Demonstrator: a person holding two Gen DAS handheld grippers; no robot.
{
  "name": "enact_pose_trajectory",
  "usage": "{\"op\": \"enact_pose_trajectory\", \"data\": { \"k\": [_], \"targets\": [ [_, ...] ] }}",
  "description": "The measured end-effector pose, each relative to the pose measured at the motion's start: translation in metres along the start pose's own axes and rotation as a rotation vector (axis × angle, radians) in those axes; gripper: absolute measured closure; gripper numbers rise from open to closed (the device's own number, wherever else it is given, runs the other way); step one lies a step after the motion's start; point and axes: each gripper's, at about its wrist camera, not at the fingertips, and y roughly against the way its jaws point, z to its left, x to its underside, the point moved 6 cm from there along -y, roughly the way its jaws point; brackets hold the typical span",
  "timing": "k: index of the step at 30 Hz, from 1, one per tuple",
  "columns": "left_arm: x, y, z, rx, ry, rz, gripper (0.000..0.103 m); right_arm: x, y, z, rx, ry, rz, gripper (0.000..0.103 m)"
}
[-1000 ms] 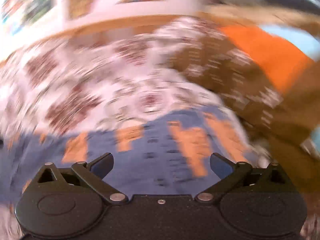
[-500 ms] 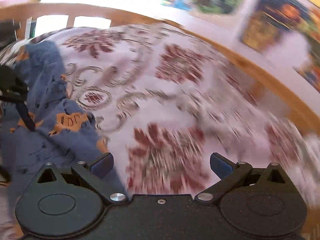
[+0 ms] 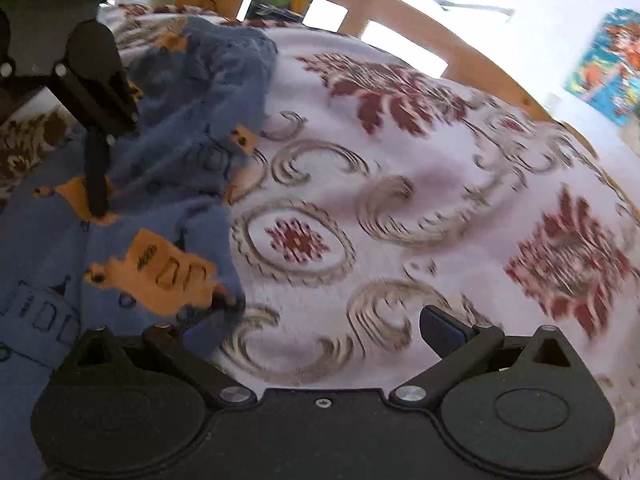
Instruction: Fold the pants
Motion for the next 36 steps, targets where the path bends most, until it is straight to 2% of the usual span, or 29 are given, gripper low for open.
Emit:
{"op": "enact_pose_trajectory", "data": {
  "k": [5, 8, 12, 18, 23, 26, 27, 29, 31, 33, 36],
  "targets": [
    [-0.002, 0.000, 0.005, 0.023, 0.032, -0.002, 0.000, -0.003, -0.005, 0.001, -0.058, -0.021, -0.007, 0.002],
    [-0.003, -0.001, 0.009, 0.038, 0.050, -0.004, 0.000, -0.001, -0.005, 0.002, -0.036, -0.034, -0.025, 0.002],
    [-0.004, -0.001, 0.010, 0.045, 0.061, -0.006, 0.000, 0.004, -0.011, -0.003, 0.129, -0.085, -0.082, 0.001],
    [-0.003, -0.001, 0.009, 0.033, 0.057, -0.003, 0.000, 0.015, -0.009, -0.005, 0.244, -0.169, -0.077, 0.001],
    [-0.002, 0.008, 0.012, 0.024, 0.074, -0.027, 0.000, 0.027, 0.001, -0.013, 0.344, -0.228, -0.040, 0.001],
    [0.000, 0.026, 0.022, -0.028, 0.115, -0.092, 0.000, 0.030, 0.006, -0.010, 0.375, -0.216, -0.017, 0.001],
    [0.001, 0.032, 0.030, -0.065, 0.148, -0.111, 0.000, 0.030, 0.008, -0.009, 0.382, -0.211, -0.008, 0.001],
    [0.006, 0.036, 0.051, -0.142, 0.253, -0.114, 0.000, 0.030, 0.014, -0.009, 0.401, -0.186, 0.011, 0.001],
    [0.011, 0.036, 0.067, -0.131, 0.362, -0.105, 0.001, 0.029, 0.025, -0.010, 0.437, -0.149, 0.037, 0.001],
    [0.010, 0.038, 0.069, -0.125, 0.377, -0.114, 0.001, 0.032, 0.041, -0.014, 0.521, -0.123, 0.076, 0.001],
    [0.011, 0.035, 0.066, -0.173, 0.339, -0.093, 0.001, 0.041, 0.076, -0.025, 0.589, -0.185, 0.120, 0.001]
  ]
}}
